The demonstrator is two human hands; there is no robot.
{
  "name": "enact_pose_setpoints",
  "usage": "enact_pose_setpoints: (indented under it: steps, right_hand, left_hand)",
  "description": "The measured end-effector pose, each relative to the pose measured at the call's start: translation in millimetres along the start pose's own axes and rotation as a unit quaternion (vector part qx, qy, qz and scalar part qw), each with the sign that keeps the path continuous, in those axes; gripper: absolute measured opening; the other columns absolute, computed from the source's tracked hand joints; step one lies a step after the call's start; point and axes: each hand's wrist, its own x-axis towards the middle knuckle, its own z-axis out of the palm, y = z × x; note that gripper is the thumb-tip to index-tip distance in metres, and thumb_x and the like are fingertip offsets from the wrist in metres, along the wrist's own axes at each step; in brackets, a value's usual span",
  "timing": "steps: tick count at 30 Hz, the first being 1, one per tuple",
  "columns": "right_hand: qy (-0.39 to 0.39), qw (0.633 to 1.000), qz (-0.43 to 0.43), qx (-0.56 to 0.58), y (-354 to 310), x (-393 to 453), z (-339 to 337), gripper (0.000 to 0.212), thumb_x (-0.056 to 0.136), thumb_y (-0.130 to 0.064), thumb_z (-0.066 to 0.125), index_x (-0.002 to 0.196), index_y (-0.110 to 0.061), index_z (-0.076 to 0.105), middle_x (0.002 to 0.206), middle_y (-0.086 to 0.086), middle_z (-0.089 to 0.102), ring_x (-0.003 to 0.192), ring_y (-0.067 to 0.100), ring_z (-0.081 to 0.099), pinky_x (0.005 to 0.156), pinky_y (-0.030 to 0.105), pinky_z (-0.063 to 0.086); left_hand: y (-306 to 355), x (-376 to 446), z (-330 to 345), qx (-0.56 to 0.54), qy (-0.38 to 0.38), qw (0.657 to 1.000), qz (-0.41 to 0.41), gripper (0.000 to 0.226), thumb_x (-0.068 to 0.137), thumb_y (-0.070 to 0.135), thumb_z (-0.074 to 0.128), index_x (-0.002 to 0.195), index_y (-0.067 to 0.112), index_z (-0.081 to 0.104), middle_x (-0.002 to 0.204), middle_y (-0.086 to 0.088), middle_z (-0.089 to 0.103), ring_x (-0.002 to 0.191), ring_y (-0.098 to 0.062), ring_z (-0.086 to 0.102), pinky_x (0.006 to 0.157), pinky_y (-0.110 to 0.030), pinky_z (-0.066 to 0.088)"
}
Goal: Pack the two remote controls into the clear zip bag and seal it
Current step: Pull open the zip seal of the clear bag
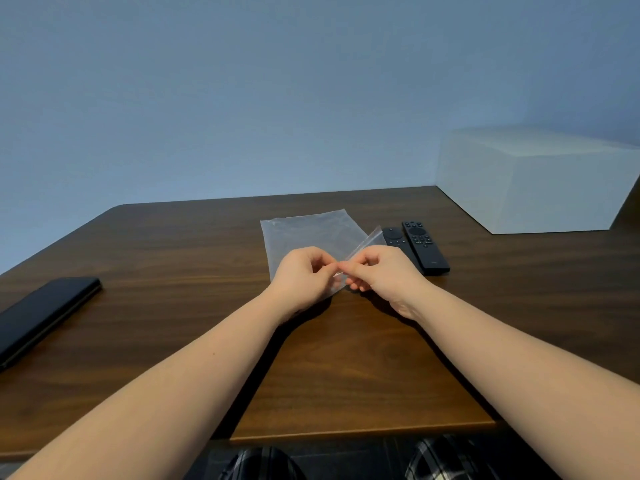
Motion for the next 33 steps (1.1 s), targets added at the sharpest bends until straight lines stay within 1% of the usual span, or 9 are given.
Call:
enact_pose_setpoints:
  steps: [4, 10, 13, 15, 18, 20, 22, 28, 33]
  right_hand:
    - [-0.007, 0.999, 0.003, -0.041, -3, -1, 1, 0.014, 0.088, -0.017, 0.065, 0.085, -0.005, 0.070, 0.072, 0.004, 0.066, 0.063, 0.009, 0.060, 0.058, 0.019, 0.049]
    - [0.056, 0.997, 0.034, -0.031, -6, -2, 6, 0.018, 0.087, -0.010, 0.054, 0.079, -0.001, 0.067, 0.067, 0.007, 0.062, 0.058, 0.013, 0.056, 0.052, 0.021, 0.044]
    - [0.065, 0.997, 0.041, -0.032, -7, -2, 10, 0.019, 0.087, -0.011, 0.052, 0.074, -0.005, 0.065, 0.066, 0.007, 0.062, 0.057, 0.013, 0.055, 0.050, 0.021, 0.045]
    - [0.072, 0.996, 0.050, -0.032, -9, -1, 11, 0.021, 0.089, -0.013, 0.051, 0.074, -0.006, 0.065, 0.064, 0.006, 0.061, 0.055, 0.013, 0.055, 0.051, 0.022, 0.046]
    - [0.069, 0.995, 0.061, -0.040, -10, 0, 11, 0.025, 0.090, -0.013, 0.050, 0.069, -0.008, 0.064, 0.061, 0.005, 0.060, 0.053, 0.012, 0.054, 0.052, 0.022, 0.045]
    - [0.063, 0.995, 0.064, -0.052, -10, -1, 11, 0.026, 0.089, -0.011, 0.050, 0.068, -0.008, 0.064, 0.060, 0.005, 0.060, 0.053, 0.013, 0.054, 0.054, 0.023, 0.046]
    - [0.065, 0.994, 0.067, -0.062, -10, -2, 10, 0.025, 0.088, -0.009, 0.050, 0.068, -0.006, 0.065, 0.060, 0.006, 0.060, 0.053, 0.014, 0.054, 0.056, 0.024, 0.047]
    - [0.052, 0.991, 0.115, -0.045, -15, 1, 2, 0.024, 0.087, -0.005, 0.049, 0.067, -0.002, 0.062, 0.055, 0.008, 0.057, 0.047, 0.016, 0.047, 0.046, 0.021, 0.039]
    - [0.076, 0.988, 0.132, -0.033, -9, 6, -2, 0.028, 0.093, -0.013, 0.050, 0.079, 0.003, 0.068, 0.058, 0.008, 0.059, 0.048, 0.014, 0.047, 0.046, 0.022, 0.039]
  left_hand:
    - [1, 6, -3, 0.107, -0.013, 0.993, 0.036, 0.013, 0.089, 0.018, 0.054, 0.086, 0.011, 0.064, 0.081, -0.001, 0.064, 0.079, -0.018, 0.060, 0.071, -0.029, 0.049]
    - [-6, 14, -20, 0.132, 0.104, 0.985, 0.040, 0.004, 0.090, 0.012, 0.048, 0.086, 0.012, 0.048, 0.082, -0.010, 0.066, 0.076, -0.025, 0.060, 0.069, -0.038, 0.049]
    - [-4, 6, -23, 0.125, 0.055, 0.986, 0.098, 0.018, 0.086, 0.005, 0.049, 0.095, 0.018, 0.041, 0.077, -0.009, 0.066, 0.070, -0.024, 0.060, 0.065, -0.037, 0.049]
    - [0, 4, -23, 0.167, 0.012, 0.978, 0.120, 0.021, 0.085, 0.001, 0.047, 0.098, 0.018, 0.051, 0.085, -0.008, 0.065, 0.077, -0.024, 0.059, 0.069, -0.033, 0.048]
    - [1, 12, -23, 0.242, 0.017, 0.965, 0.097, 0.023, 0.087, 0.010, 0.047, 0.101, 0.012, 0.065, 0.102, -0.006, 0.063, 0.089, -0.021, 0.058, 0.074, -0.027, 0.047]
    - [0, 19, -28, 0.247, 0.051, 0.965, 0.066, 0.024, 0.085, 0.023, 0.050, 0.099, 0.012, 0.066, 0.104, -0.008, 0.064, 0.088, -0.022, 0.059, 0.077, -0.033, 0.052]
    - [-2, 24, -34, 0.254, 0.071, 0.964, 0.047, 0.037, 0.083, 0.031, 0.055, 0.115, 0.011, 0.058, 0.112, -0.009, 0.061, 0.098, -0.025, 0.059, 0.085, -0.039, 0.052]
    - [-7, 25, -48, 0.226, 0.125, 0.963, 0.072, 0.052, 0.080, -0.001, 0.050, 0.128, 0.019, 0.044, 0.112, -0.008, 0.051, 0.095, -0.028, 0.055, 0.068, -0.031, 0.040]
    - [-16, 22, -59, 0.216, 0.144, 0.958, 0.124, 0.043, 0.078, -0.006, 0.053, 0.117, 0.010, 0.059, 0.116, -0.010, 0.064, 0.108, -0.030, 0.056, 0.090, -0.040, 0.048]
